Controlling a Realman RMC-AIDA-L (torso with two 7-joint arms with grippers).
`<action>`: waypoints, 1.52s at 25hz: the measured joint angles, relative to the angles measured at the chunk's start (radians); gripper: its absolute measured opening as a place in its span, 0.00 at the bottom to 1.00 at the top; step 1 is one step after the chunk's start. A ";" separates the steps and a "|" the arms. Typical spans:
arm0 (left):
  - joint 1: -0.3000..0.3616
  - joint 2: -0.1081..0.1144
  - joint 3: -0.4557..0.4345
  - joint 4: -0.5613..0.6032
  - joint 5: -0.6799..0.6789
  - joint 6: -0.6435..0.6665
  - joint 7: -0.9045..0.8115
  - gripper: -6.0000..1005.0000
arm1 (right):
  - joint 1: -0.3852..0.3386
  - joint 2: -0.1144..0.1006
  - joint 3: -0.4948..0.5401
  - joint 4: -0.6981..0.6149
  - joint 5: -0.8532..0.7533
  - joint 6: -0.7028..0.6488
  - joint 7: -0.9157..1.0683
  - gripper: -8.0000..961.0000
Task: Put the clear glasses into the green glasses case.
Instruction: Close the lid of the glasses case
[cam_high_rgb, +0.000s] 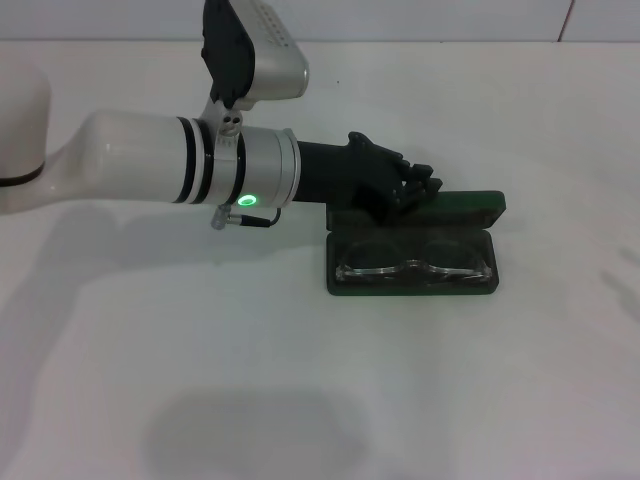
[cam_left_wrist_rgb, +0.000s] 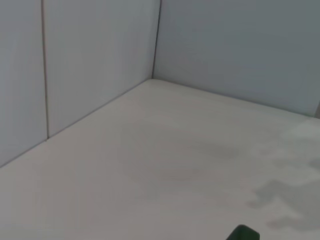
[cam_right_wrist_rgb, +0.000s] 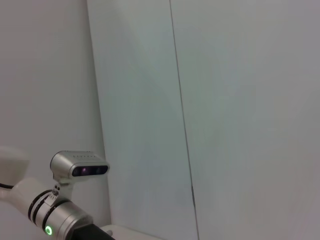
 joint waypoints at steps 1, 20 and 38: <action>0.000 0.000 0.004 -0.001 0.000 -0.003 -0.001 0.17 | 0.000 0.000 0.000 0.000 0.000 0.000 0.000 0.39; 0.007 0.002 0.052 -0.012 -0.004 0.002 -0.021 0.17 | 0.000 0.000 0.000 0.014 0.000 0.000 -0.013 0.39; 0.023 0.003 0.115 -0.016 0.004 0.022 -0.041 0.17 | 0.002 0.000 0.000 0.014 0.000 0.000 -0.014 0.39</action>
